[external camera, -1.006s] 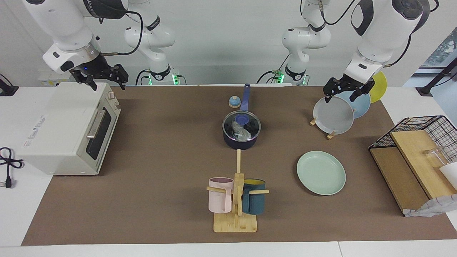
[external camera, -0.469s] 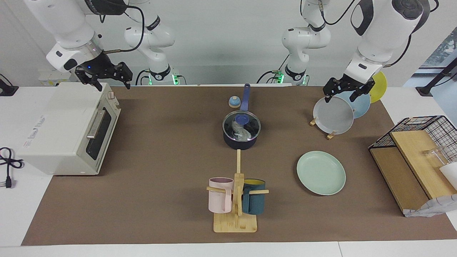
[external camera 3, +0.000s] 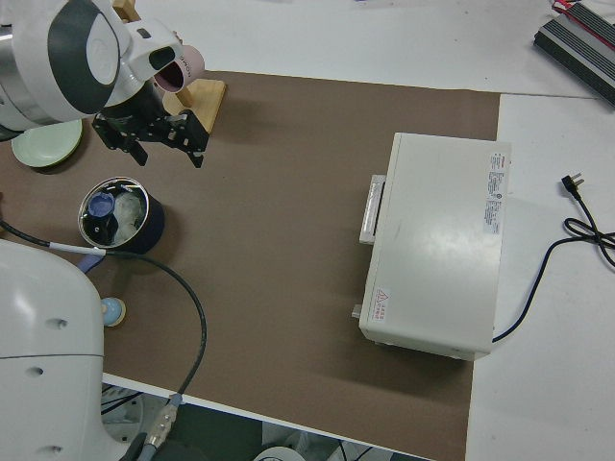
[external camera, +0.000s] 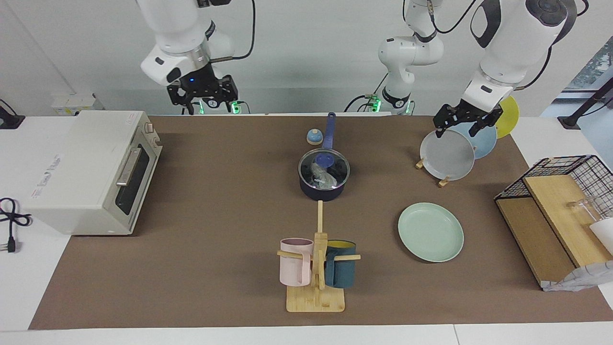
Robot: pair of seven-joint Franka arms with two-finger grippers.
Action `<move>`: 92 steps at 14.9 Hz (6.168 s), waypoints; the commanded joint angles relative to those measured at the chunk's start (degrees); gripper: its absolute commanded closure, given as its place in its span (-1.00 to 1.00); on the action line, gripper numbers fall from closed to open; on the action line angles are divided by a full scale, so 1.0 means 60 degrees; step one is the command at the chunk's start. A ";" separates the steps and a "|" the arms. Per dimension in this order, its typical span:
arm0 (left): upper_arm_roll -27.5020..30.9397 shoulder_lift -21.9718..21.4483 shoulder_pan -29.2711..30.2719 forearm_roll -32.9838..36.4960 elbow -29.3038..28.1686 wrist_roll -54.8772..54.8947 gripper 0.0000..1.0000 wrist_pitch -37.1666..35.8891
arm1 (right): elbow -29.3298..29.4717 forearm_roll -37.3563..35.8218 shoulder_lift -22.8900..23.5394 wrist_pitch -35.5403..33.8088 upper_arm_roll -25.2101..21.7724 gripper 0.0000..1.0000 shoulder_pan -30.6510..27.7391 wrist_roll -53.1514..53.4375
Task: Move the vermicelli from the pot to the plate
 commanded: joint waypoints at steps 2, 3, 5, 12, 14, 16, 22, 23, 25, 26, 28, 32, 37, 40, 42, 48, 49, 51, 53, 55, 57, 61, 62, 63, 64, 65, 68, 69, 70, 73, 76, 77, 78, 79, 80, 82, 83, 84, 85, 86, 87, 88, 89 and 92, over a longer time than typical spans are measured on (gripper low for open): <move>0.0024 -0.0208 -0.0033 0.0198 -0.0180 -0.0052 -1.00 0.0074 | 0.1522 -0.0001 0.1487 0.0112 0.0042 -1.00 0.1213 0.1877; 0.0024 -0.0208 -0.0033 0.0198 -0.0180 -0.0052 -1.00 0.0074 | 0.1699 -0.0030 0.1795 0.0345 0.0231 -1.00 0.1593 0.2435; 0.0024 -0.0208 -0.0033 0.0198 -0.0180 -0.0052 -1.00 0.0074 | 0.1716 -0.0147 0.2236 0.1061 0.0277 -1.00 0.2340 0.3185; 0.0024 -0.0208 -0.0033 0.0198 -0.0180 -0.0052 -1.00 0.0074 | 0.0428 -0.0133 0.2604 0.3377 0.0291 -1.00 0.3075 0.3978; 0.0024 -0.0208 -0.0033 0.0198 -0.0180 -0.0052 -1.00 0.0074 | 0.0092 -0.0133 0.2677 0.4021 0.0306 -1.00 0.3222 0.4476; 0.0024 -0.0208 -0.0033 0.0198 -0.0194 -0.0052 -1.00 0.0074 | -0.0362 -0.0147 0.2765 0.4680 0.0291 -1.00 0.3485 0.4579; 0.0024 -0.0208 -0.0033 0.0198 -0.0180 -0.0052 -1.00 0.0074 | -0.0525 -0.0777 0.3146 0.4610 0.0291 -1.00 0.3676 0.4814; 0.0039 -0.0208 -0.0033 0.0198 -0.0194 -0.0052 -1.00 0.0074 | -0.0612 -0.0777 0.3146 0.4697 0.0291 -1.00 0.3677 0.4843; 0.0024 -0.0208 -0.0033 0.0198 -0.0180 -0.0052 -1.00 0.0074 | -0.0672 -0.0762 0.3306 0.4858 0.0291 -1.00 0.3706 0.4873; 0.0024 -0.0208 -0.0033 0.0198 -0.0194 -0.0052 -1.00 0.0074 | -0.0686 -0.0762 0.3380 0.4975 0.0291 -1.00 0.3692 0.4858; 0.0024 -0.0208 -0.0033 0.0198 -0.0194 -0.0052 -1.00 0.0074 | -0.0730 -0.0777 0.3410 0.5063 0.0291 -1.00 0.3691 0.4858; 0.0039 -0.0208 -0.0033 0.0198 -0.0180 -0.0052 -1.00 0.0074 | -0.1067 -0.0762 0.3380 0.5400 0.0291 -1.00 0.3706 0.4887; 0.0039 -0.0208 -0.0033 0.0198 -0.0194 -0.0052 -1.00 0.0074 | -0.1404 -0.0762 0.3351 0.5840 0.0291 -1.00 0.3692 0.4858; 0.0024 -0.0208 -0.0033 0.0198 -0.0180 -0.0052 -1.00 0.0089 | -0.1375 -0.0777 0.3351 0.5826 0.0291 -0.96 0.3677 0.4829; 0.0039 -0.0208 -0.0033 0.0198 -0.0180 -0.0052 -1.00 0.0074 | -0.1361 -0.0777 0.3365 0.5782 0.0291 -0.73 0.3662 0.4756; 0.0024 -0.0208 -0.0048 0.0198 -0.0180 -0.0096 -1.00 0.0074 | -0.1287 -0.0777 0.3380 0.5840 0.0291 -0.28 0.3647 0.4726; 0.0024 -0.0208 -0.0048 0.0198 -0.0180 -0.0096 -1.00 0.0088 | -0.1287 -0.0777 0.3380 0.5855 0.0291 -0.20 0.3647 0.4726; 0.0024 -0.0208 -0.0048 0.0198 -0.0165 -0.0096 -1.00 0.0103 | -0.1258 -0.0777 0.3380 0.5855 0.0291 -0.08 0.3662 0.4726; 0.0024 -0.0208 -0.0077 0.0198 -0.0165 -0.0067 -1.00 0.0089 | -0.1171 -0.0777 0.3380 0.5782 0.0291 -0.08 0.3648 0.4712; 0.0024 -0.0208 -0.0077 0.0198 -0.0151 -0.0067 -1.00 0.0089 | -0.0995 -0.0777 0.3337 0.5665 0.0291 -0.08 0.3604 0.4712; 0.0024 -0.0194 -0.0062 0.0198 -0.0136 -0.0067 -1.00 0.0103 | -0.0790 -0.0777 0.3293 0.5374 0.0291 -0.08 0.3560 0.4624; 0.0024 -0.0179 -0.0062 0.0198 -0.0121 -0.0096 -1.00 0.0118 | -0.0555 -0.0733 0.3074 0.4831 0.0262 -0.08 0.3370 0.4158; 0.0024 -0.0179 -0.0062 0.0198 -0.0121 -0.0096 -1.00 0.0132 | -0.0555 -0.0704 0.3015 0.4699 0.0262 -0.08 0.3195 0.3937; 0.0010 -0.0179 -0.0048 0.0198 -0.0121 -0.0096 -1.00 0.0133 | -0.0569 -0.0689 0.2898 0.4596 0.0277 -0.08 0.2961 0.3674; 0.0010 -0.0179 -0.0048 0.0198 -0.0121 -0.0096 -1.00 0.0133 | -0.0569 -0.0660 0.2853 0.4494 0.0277 -0.08 0.2756 0.3266; 0.0010 -0.0179 -0.0062 0.0198 -0.0121 -0.0096 -1.00 0.0133 | -0.0584 -0.0645 0.2853 0.4420 0.0277 -0.08 0.2522 0.2855; -0.0005 -0.0135 -0.0150 0.0183 -0.0048 -0.0111 -1.00 0.0133 | -0.0716 -0.0631 0.2765 0.4259 0.0277 -0.08 0.1716 0.1654; -0.0034 -0.0150 -0.0165 0.0168 -0.0077 -0.0111 -1.00 0.0162 | -0.0730 -0.0631 0.2765 0.4157 0.0277 -0.08 0.1424 0.1172; -0.0078 -0.0193 -0.0223 0.0154 -0.0164 -0.0126 -1.00 0.0234 | -0.0745 -0.0616 0.2765 0.4112 0.0277 -0.08 0.1116 0.0601; -0.0093 -0.0121 -0.1609 -0.0314 -0.0617 -0.2254 -1.00 0.0744 | -0.1328 -0.0616 0.2619 0.4199 0.0277 -0.08 0.0194 -0.0806; -0.0093 0.0098 -0.3558 -0.0344 -0.1889 -0.4455 -1.00 0.2411 | -0.2104 -0.0616 0.2356 0.4651 0.0277 -0.08 -0.0583 -0.1877; -0.0093 0.0375 -0.4100 -0.0344 -0.2285 -0.5042 -1.00 0.3128 | -0.2513 -0.0616 0.2239 0.4987 0.0277 -0.08 -0.0716 -0.2011; -0.0093 0.0755 -0.4468 -0.0344 -0.2507 -0.5512 -1.00 0.3701 | -0.3011 -0.0616 0.2093 0.5426 0.0262 -0.08 -0.0848 -0.2186; -0.0093 0.1150 -0.4790 -0.0344 -0.2654 -0.5821 -1.00 0.4171 | -0.3494 -0.0616 0.1961 0.5923 0.0262 -0.08 -0.0966 -0.2449; -0.0093 0.1371 -0.5069 -0.0344 -0.2815 -0.6056 -1.00 0.4596 | -0.3847 -0.0616 0.1872 0.6349 0.0248 -0.08 -0.1112 -0.2727; -0.0093 0.1679 -0.5378 -0.0344 -0.3138 -0.6292 -1.00 0.5373 | -0.4055 -0.0616 0.1886 0.6747 0.0248 -0.08 -0.1478 -0.3342; -0.0093 0.1986 -0.5467 -0.0344 -0.3139 -0.6322 -1.00 0.5565 | -0.4056 -0.0616 0.1915 0.6821 0.0248 -0.08 -0.1639 -0.3606; -0.0093 0.2221 -0.5497 -0.0344 -0.3139 -0.6438 -1.00 0.5814 | -0.4099 -0.0631 0.1944 0.7039 0.0248 -0.08 -0.1771 -0.3826; -0.0078 0.2426 -0.5671 -0.0344 -0.3139 -0.6468 -1.00 0.6034 | -0.4245 -0.0631 0.1945 0.7259 0.0248 -0.09 -0.1772 -0.3872; -0.0078 0.2573 -0.5774 -0.0330 -0.3124 -0.6468 -1.00 0.6094 | -0.4319 -0.0631 0.1959 0.7435 0.0248 -0.09 -0.1787 -0.3872; -0.0078 0.2763 -0.5790 -0.0315 -0.3081 -0.6396 -1.00 0.6094 | -0.4363 -0.0631 0.1974 0.7582 0.0248 -0.10 -0.1773 -0.3887; -0.0078 0.2838 -0.5804 -0.0228 -0.3066 -0.6352 -1.00 0.6138 | -0.4378 -0.0645 0.2003 0.7729 0.0248 -0.11 -0.1787 -0.3901; -0.0078 0.2955 -0.5804 -0.0169 -0.3051 -0.6250 -1.00 0.6167 | -0.4392 -0.0660 0.2076 0.7832 0.0248 -0.11 -0.1816 -0.3902; -0.0064 0.3088 -0.5805 -0.0095 -0.3022 -0.6088 -0.96 0.6358 | -0.4553 -0.0660 0.2106 0.8080 0.0248 -0.14 -0.1890 -0.3902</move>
